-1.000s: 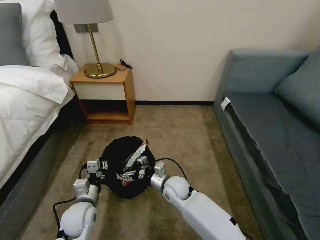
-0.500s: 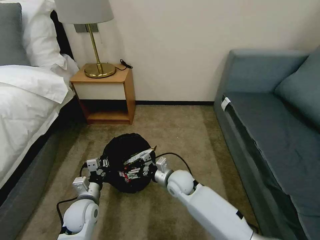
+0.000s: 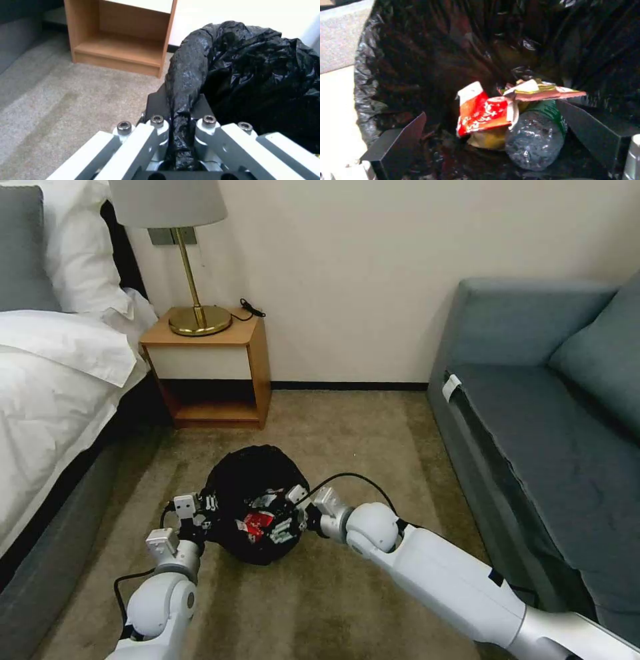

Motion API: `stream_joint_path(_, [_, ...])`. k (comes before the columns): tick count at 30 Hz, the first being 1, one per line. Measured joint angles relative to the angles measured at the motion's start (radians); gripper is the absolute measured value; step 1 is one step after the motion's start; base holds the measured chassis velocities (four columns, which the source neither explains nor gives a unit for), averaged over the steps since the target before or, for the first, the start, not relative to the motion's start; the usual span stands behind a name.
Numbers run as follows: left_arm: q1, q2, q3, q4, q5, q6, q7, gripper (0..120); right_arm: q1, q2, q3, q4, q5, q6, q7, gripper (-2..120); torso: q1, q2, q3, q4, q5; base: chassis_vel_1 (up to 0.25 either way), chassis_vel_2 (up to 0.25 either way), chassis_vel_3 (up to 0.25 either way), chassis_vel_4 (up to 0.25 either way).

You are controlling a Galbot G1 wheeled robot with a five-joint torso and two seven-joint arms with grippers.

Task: Pick up the trash bin, then pick up the garbage on the floor and place it into the trash bin.

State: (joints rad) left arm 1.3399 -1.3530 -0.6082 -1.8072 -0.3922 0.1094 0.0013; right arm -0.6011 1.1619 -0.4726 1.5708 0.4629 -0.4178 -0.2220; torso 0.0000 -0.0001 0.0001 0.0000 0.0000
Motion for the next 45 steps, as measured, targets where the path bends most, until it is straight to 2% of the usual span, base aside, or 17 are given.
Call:
stream_joint_path(7, [-0.018, 0.012, -0.025, 0.009, -0.012, 0.007, -0.003, 0, 0.01, 0.02, 0.107, 0.07, 0.027, 0.007, 0.005, 100, 0.0, 0.0, 0.0, 0.0001, -0.0001, 0.0, 0.0, 0.0, 0.0])
stream_joint_path(13, [-0.027, 0.017, -0.038, 0.009, -0.02, 0.013, -0.007, 0, 0.006, 0.042, 0.218, 0.07, 0.056, 0.019, 0.013, 100, 0.0, 0.0, 0.0, 0.0001, -0.0002, 0.0, 0.0, 0.0, 0.0])
stream_joint_path(17, [-0.037, 0.012, -0.053, 0.001, -0.045, 0.021, -0.016, 0, -0.025, 0.069, 0.369, 0.008, 0.071, 0.047, 0.021, 100, 0.0, 0.0, 0.0, 0.0001, -0.0001, 0.0, 0.0, 0.0, 0.0])
stream_joint_path(20, [-0.041, 0.007, -0.061, -0.004, -0.062, 0.023, -0.018, 0, -0.042, 0.077, 0.429, -0.025, 0.076, 0.058, 0.022, 100, 0.0, 0.0, 0.0, 0.0, 0.0, 0.0, 0.0, 0.0, 0.0])
stream_joint_path(24, [-0.059, -0.008, -0.084, -0.002, -0.126, 0.032, -0.035, 0, -0.074, 0.088, 0.52, -0.089, 0.108, 0.089, 0.034, 100, 0.0, 0.0, 0.0, -0.0002, 0.0, 0.0, 0.0, 0.0, 0.0])
stream_joint_path(26, [-0.083, -0.03, -0.108, 0.014, -0.184, 0.038, -0.073, 0, -0.096, 0.093, 0.567, -0.131, 0.128, 0.11, 0.042, 100, 0.0, 0.0, 0.0, -0.0001, 0.0003, 0.0, 0.0, 0.0, 0.0])
stream_joint_path(27, [-0.083, -0.03, -0.108, 0.014, -0.184, 0.038, -0.073, 0, -0.096, 0.093, 0.567, -0.131, 0.128, 0.11, 0.042, 100, 0.0, 0.0, 0.0, -0.0001, 0.0003, 0.0, 0.0, 0.0, 0.0])
stream_joint_path(29, [-0.107, -0.055, -0.132, 0.027, -0.264, 0.053, -0.138, 0, -0.109, 0.102, 0.603, -0.169, 0.142, 0.135, 0.043, 100, 0.0, 0.0, 0.0, -0.0002, 0.0001, 0.0, 0.0, 0.0, 0.0])
stream_joint_path(30, [-0.107, -0.055, -0.132, 0.027, -0.264, 0.053, -0.138, 0, -0.109, 0.102, 0.603, -0.169, 0.142, 0.135, 0.043, 100, 0.0, 0.0, 0.0, -0.0002, 0.0001, 0.0, 0.0, 0.0, 0.0])
stream_joint_path(34, [-0.142, -0.077, -0.171, 0.046, -0.41, 0.087, -0.256, 0, -0.108, 0.13, 0.643, -0.21, 0.183, 0.161, 0.043, 100, 0.0, 0.0, 0.0, 0.0, 0.0001, 0.0, 0.0, 0.0, 0.0])
stream_joint_path(35, [-0.142, -0.077, -0.171, 0.046, -0.41, 0.087, -0.256, 0, -0.108, 0.13, 0.643, -0.21, 0.183, 0.161, 0.043, 100, 0.0, 0.0, 0.0, 0.0, 0.0001, 0.0, 0.0, 0.0, 0.0])
stream_joint_path(38, [-0.153, -0.077, -0.193, 0.064, -0.49, 0.106, -0.311, 0, -0.115, 0.153, 0.671, -0.217, 0.22, 0.161, 0.048, 100, 0.0, 0.0, 0.0, 0.0002, -0.0001, 0.0, 0.0, 0.0, 0.0])
stream_joint_path(45, [-0.167, -0.063, -0.203, 0.131, -0.548, 0.111, -0.336, 0, -0.129, 0.195, 0.706, -0.23, 0.224, 0.162, 0.058, 100, 0.0, 0.0, 0.0, 0.0002, -0.0001, 0.0, 0.0, 0.0, 0.0])
